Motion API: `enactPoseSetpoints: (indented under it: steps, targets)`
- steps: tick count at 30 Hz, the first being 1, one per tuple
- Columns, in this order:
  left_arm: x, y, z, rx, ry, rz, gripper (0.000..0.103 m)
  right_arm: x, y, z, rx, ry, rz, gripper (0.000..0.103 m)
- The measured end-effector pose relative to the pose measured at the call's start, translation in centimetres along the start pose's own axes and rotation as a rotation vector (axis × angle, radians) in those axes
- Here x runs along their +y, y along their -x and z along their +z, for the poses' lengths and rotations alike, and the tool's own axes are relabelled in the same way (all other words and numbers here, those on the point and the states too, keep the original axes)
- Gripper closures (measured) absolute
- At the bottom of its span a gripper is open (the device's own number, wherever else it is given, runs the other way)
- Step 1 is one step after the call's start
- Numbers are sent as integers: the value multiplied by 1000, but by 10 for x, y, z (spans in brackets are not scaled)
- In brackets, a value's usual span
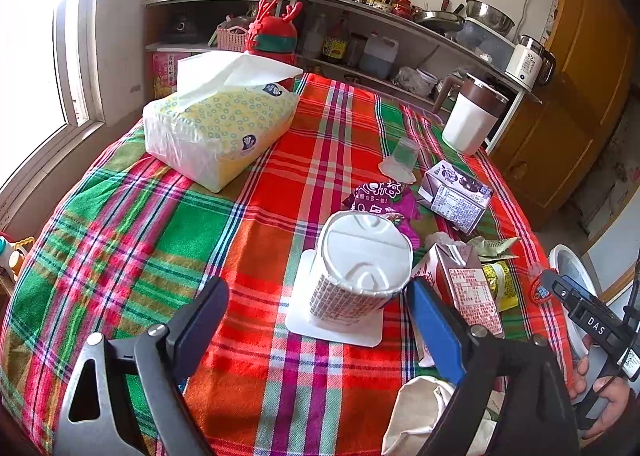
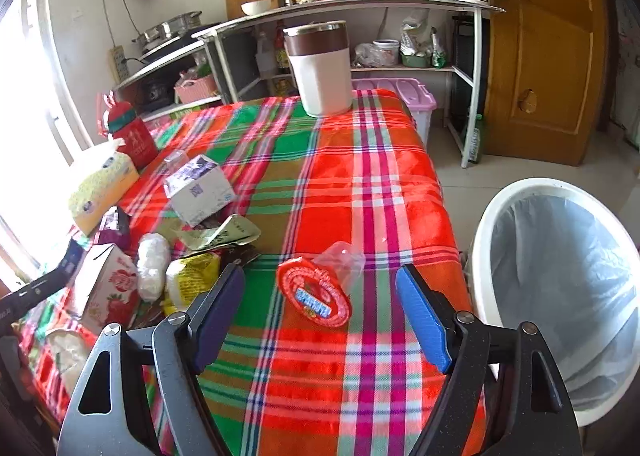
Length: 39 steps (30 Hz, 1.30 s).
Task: Collect trash
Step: 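Grasp the white cup with the left tool while the right tool grasps the red lid, then carry both items over the white bin and open both tools to drop them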
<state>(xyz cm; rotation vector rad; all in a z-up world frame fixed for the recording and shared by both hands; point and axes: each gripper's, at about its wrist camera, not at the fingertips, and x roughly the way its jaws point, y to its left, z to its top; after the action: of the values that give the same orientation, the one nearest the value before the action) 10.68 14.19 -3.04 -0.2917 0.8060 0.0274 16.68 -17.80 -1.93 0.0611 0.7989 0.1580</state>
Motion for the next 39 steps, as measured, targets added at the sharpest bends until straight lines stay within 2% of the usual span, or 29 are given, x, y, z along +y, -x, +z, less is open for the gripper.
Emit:
enactPoseSetpoints:
  steps: [2, 6, 8, 10, 12, 16, 19, 28, 39]
  targets:
    - [1, -3, 3, 1, 16, -7, 15, 1, -6, 1, 15, -1, -14, 26]
    - [-1, -8, 7, 2, 22, -10, 19, 0, -13, 4, 31, -9, -41, 35]
    - [-1, -12, 9, 8, 22, -11, 25, -1, -13, 4, 29, -13, -55, 37]
    - [-2, -15, 10, 15, 21, -9, 29, -1, -13, 5, 27, -13, -62, 42]
    - [-3, -16, 11, 11, 19, -9, 34, -1, -12, 4, 26, -12, -67, 51]
    - [-4, -18, 12, 22, 20, -21, 49, -1, -13, 4, 25, -13, -68, 52]
    - [-5, -18, 13, 22, 14, -14, 53, -2, -11, 4, 15, -21, -63, 53]
    - [-5, -2, 17, -30, 8, -9, 53, -6, 2, 3, -35, -62, -28, 57]
    - [-11, 25, 20, -94, 8, -12, 53, -22, 33, 6, -103, -165, 127, 57]
